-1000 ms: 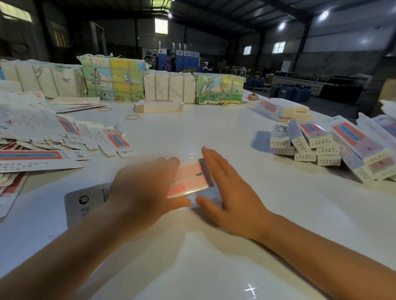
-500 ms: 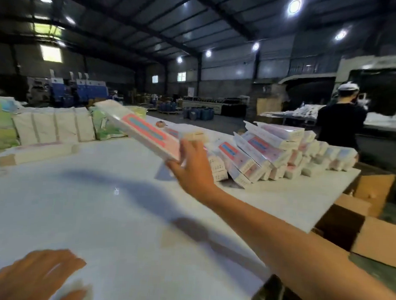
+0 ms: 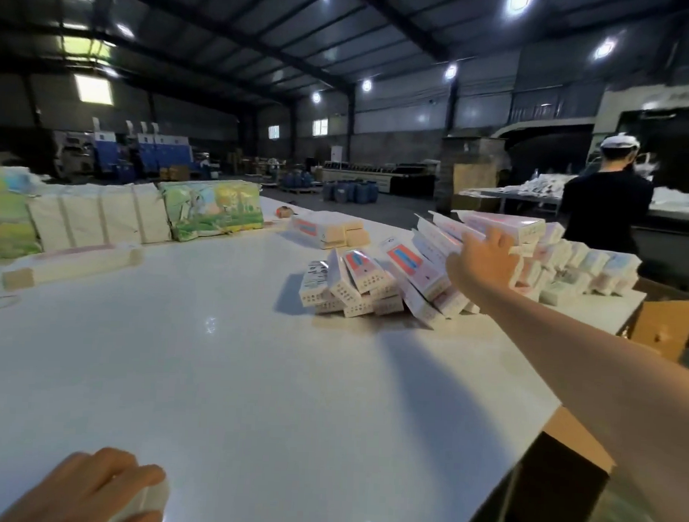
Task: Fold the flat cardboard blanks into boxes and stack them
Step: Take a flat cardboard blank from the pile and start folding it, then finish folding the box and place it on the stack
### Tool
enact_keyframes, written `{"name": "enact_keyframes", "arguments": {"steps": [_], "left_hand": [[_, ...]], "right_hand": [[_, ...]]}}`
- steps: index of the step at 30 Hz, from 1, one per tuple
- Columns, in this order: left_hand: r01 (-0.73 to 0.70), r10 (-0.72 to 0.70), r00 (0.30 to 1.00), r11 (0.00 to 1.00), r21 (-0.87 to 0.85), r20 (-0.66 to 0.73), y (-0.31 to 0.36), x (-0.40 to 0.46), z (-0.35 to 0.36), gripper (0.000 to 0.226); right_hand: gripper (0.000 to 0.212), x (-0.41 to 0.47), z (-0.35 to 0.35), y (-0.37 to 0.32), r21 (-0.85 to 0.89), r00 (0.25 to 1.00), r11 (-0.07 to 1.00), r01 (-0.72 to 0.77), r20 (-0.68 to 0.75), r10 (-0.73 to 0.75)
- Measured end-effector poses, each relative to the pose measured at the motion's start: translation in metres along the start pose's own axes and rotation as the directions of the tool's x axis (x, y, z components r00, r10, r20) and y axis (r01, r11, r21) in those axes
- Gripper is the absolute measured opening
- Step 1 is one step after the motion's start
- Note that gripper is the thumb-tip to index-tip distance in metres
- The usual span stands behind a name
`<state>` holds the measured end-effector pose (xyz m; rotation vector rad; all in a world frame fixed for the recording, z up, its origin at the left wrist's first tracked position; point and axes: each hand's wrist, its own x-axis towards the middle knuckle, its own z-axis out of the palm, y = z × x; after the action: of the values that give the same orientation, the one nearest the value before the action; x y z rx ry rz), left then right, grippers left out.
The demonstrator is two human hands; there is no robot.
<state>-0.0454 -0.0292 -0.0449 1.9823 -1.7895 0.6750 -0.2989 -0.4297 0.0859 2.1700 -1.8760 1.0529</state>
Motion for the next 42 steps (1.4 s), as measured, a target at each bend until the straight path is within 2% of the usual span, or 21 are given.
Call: {"name": "enact_keyframes", "arguments": {"steps": [3, 5, 7, 8, 11, 13, 14, 16, 19, 23, 25, 27, 29, 32, 33, 35, 36, 37, 38, 39, 42], "left_hand": [[0.017, -0.017, 1.000, 1.000, -0.018, 0.000, 0.011, 0.011, -0.024, 0.035], [0.074, -0.071, 0.994, 0.997, -0.037, 0.077, 0.024, 0.006, -0.037, 0.031], [0.186, -0.175, 0.964, 0.982, -0.034, 0.202, 0.036, 0.007, -0.046, 0.038], [0.236, -0.218, 0.940, 0.971, -0.039, 0.262, 0.040, 0.007, -0.050, 0.040], [0.250, -0.233, 0.943, 0.967, -0.048, 0.237, 0.038, 0.003, -0.047, 0.033], [0.241, -0.226, 0.954, 0.969, -0.056, 0.199, 0.035, 0.000, -0.044, 0.032], [0.244, -0.229, 0.956, 0.968, -0.063, 0.182, 0.033, -0.002, -0.043, 0.032], [0.255, -0.243, 0.956, 0.965, -0.055, 0.165, 0.032, -0.003, -0.040, 0.031], [0.269, -0.256, 0.952, 0.961, -0.059, 0.167, 0.033, -0.001, -0.041, 0.031], [0.294, -0.277, 0.938, 0.954, -0.056, 0.210, 0.036, 0.000, -0.049, 0.027], [0.345, -0.324, 0.912, 0.937, -0.044, 0.249, 0.028, 0.000, -0.057, 0.028], [0.419, -0.415, 0.866, 0.907, 0.047, 0.279, 0.006, 0.001, -0.074, 0.032], [0.490, -0.531, 0.790, 0.847, 0.205, 0.306, -0.029, 0.000, -0.100, 0.036], [0.490, -0.684, 0.673, 0.697, 0.524, 0.281, -0.086, -0.013, -0.144, 0.040], [0.485, -0.743, 0.607, 0.627, 0.610, 0.281, -0.103, -0.022, -0.155, 0.042], [0.471, -0.857, 0.412, 0.492, 0.732, 0.311, -0.129, -0.045, -0.166, 0.054], [0.477, -0.891, 0.321, 0.445, 0.758, 0.321, -0.139, -0.058, -0.166, 0.060], [0.500, -0.910, 0.262, 0.413, 0.761, 0.321, -0.146, -0.070, -0.163, 0.064], [0.527, -0.918, 0.246, 0.395, 0.753, 0.309, -0.149, -0.079, -0.157, 0.065], [0.540, -0.918, 0.275, 0.392, 0.745, 0.284, -0.150, -0.088, -0.151, 0.063], [0.501, -0.884, 0.435, 0.398, 0.768, 0.174, -0.149, -0.101, -0.138, 0.055]], "right_hand": [[0.036, -0.028, -0.019, -0.061, 0.208, 0.969, 0.947, 0.246, -0.059, -0.239], [0.030, -0.068, -0.030, -0.105, 0.386, 0.894, 0.816, 0.431, -0.058, -0.445], [0.025, -0.122, -0.033, -0.136, 0.529, 0.780, 0.648, 0.548, -0.044, -0.624], [0.023, -0.152, -0.030, -0.147, 0.557, 0.718, 0.587, 0.588, -0.024, -0.696], [0.024, -0.228, -0.007, -0.169, 0.531, 0.533, 0.526, 0.664, 0.156, -0.831], [0.027, -0.260, 0.008, -0.174, 0.487, 0.458, 0.532, 0.693, 0.273, -0.846], [0.029, -0.267, 0.014, -0.175, 0.456, 0.437, 0.521, 0.722, 0.283, -0.854], [0.027, -0.270, 0.020, -0.173, 0.444, 0.424, 0.495, 0.747, 0.255, -0.869], [0.023, -0.267, 0.021, -0.171, 0.528, 0.441, 0.489, 0.694, 0.225, -0.869], [0.020, -0.266, 0.021, -0.171, 0.541, 0.428, 0.468, 0.699, 0.208, -0.879], [0.019, -0.265, 0.023, -0.170, 0.554, 0.441, 0.458, 0.695, 0.175, -0.880], [0.021, -0.264, 0.027, -0.169, 0.565, 0.447, 0.446, 0.694, 0.148, -0.882], [0.028, -0.262, 0.033, -0.169, 0.571, 0.437, 0.417, 0.707, 0.110, -0.893], [0.029, -0.259, 0.039, -0.170, 0.555, 0.425, 0.414, 0.721, 0.117, -0.898], [0.028, -0.258, 0.040, -0.170, 0.550, 0.424, 0.419, 0.722, 0.126, -0.897], [0.025, -0.259, 0.038, -0.170, 0.549, 0.434, 0.434, 0.714, 0.138, -0.890], [0.022, -0.260, 0.036, -0.171, 0.551, 0.441, 0.440, 0.709, 0.141, -0.887], [0.019, -0.261, 0.035, -0.171, 0.552, 0.445, 0.444, 0.706, 0.142, -0.884], [0.017, -0.261, 0.034, -0.171, 0.550, 0.446, 0.447, 0.705, 0.145, -0.883], [0.016, -0.261, 0.033, -0.171, 0.552, 0.446, 0.450, 0.702, 0.151, -0.882], [0.016, -0.262, 0.028, -0.171, 0.568, 0.440, 0.447, 0.691, 0.160, -0.883]]}}
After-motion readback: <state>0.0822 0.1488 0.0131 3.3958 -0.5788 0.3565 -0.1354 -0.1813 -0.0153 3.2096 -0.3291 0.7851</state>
